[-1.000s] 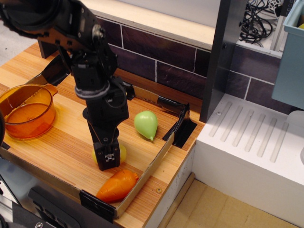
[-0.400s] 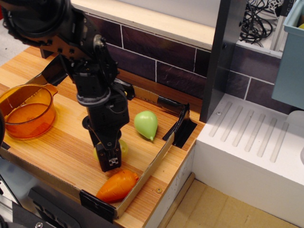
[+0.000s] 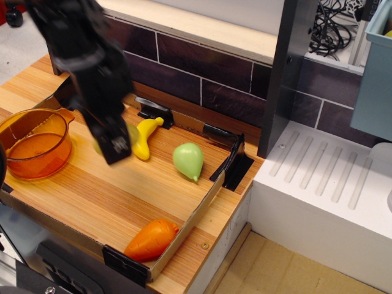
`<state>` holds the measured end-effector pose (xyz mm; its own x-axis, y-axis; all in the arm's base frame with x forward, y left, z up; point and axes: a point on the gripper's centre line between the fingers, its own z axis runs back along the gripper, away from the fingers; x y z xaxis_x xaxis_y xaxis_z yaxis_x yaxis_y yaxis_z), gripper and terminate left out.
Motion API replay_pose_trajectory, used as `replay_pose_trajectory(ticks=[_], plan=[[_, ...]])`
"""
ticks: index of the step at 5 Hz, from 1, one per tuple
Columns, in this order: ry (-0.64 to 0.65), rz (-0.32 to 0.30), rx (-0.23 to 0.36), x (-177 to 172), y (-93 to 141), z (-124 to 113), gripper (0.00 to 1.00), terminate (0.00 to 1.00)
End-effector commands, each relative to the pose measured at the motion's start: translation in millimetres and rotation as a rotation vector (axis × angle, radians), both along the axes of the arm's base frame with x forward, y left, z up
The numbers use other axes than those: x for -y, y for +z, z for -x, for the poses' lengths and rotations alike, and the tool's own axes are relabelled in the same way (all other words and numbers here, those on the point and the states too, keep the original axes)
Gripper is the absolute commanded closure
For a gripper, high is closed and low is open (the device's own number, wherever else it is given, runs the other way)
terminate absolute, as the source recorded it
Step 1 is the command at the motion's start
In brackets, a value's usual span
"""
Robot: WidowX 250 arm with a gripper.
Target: Put potato in pot
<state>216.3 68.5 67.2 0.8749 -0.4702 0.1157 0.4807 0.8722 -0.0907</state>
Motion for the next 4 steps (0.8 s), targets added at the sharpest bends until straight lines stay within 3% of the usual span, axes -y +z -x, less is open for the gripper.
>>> replay_pose_trajectory(ticks=[1,3,4], plan=[[0.236,0.040,0.097,-67.9,11.4,16.9,1.00,0.00],[0.316,0.028,0.076,-110.7,14.3,28.2,1.00,0.00],[0.356,-0.044,0.036,-112.4,13.5,26.7,0.00,0.00]])
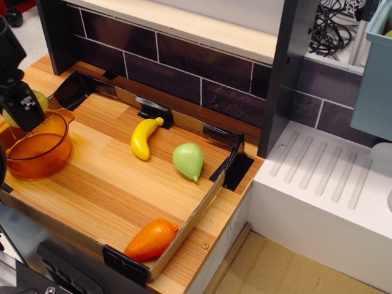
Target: Put potato in pot
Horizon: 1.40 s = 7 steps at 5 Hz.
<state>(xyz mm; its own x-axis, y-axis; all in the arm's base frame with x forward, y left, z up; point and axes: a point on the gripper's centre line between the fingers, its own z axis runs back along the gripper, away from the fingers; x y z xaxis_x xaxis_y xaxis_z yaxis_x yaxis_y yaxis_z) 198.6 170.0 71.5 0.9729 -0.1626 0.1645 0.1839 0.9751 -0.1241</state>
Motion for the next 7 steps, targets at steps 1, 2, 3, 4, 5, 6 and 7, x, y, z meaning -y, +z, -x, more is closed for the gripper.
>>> replay_pose_trajectory(ticks=[1,2,3,4,5,6,7], plan=[[0.082,-0.155,-0.072,-7.4,7.8,8.9,0.00,0.00],[0.067,-0.156,-0.086,-2.0,10.1,8.8,0.00,0.00],[-0.124,-0.150,-0.052,17.6,24.5,7.5,0.00,0.00],[-0.185,-0.167,-0.017,36.6,47.3,6.3,0.00,0.00],[-0.166,-0.159,-0.007,46.6,71.3,-6.0,0.00,0.00],[-0.132,-0.194,-0.034,53.1,81.5,-19.0,0.00,0.00],[-0.132,-0.194,-0.034,53.1,81.5,-19.0,0.00,0.00]])
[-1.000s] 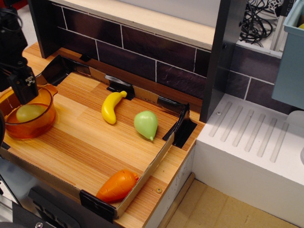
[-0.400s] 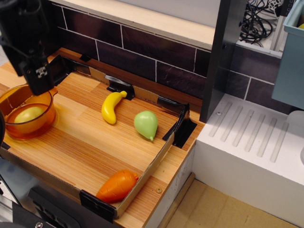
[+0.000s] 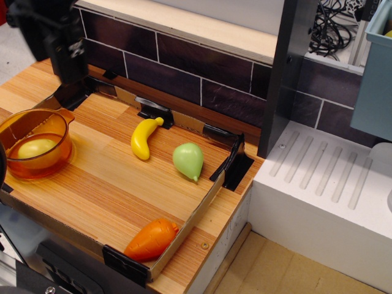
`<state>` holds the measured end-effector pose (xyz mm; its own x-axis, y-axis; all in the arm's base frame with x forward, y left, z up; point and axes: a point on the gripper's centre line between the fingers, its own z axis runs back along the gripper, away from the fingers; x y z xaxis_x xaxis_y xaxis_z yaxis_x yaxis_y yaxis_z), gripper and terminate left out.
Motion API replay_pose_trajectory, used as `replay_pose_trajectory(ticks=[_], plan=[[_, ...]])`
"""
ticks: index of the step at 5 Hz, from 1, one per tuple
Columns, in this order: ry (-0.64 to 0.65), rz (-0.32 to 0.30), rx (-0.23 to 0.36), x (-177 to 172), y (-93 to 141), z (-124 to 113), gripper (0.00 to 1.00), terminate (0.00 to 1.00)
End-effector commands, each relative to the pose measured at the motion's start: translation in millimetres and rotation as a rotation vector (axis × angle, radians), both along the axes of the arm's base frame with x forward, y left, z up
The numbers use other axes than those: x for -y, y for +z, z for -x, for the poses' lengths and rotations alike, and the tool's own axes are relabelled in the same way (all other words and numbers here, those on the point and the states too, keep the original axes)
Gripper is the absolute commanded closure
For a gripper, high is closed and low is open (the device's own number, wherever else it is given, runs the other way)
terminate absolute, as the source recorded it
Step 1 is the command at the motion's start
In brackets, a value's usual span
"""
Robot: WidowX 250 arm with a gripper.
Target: Put potato in pot
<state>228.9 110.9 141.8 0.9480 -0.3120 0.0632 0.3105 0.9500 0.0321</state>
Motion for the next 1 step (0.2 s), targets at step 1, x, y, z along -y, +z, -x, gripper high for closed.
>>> replay_pose_trajectory(ticks=[1], plan=[[-0.001,-0.015,0.028,-6.0,11.2,11.3,0.00,1.00]])
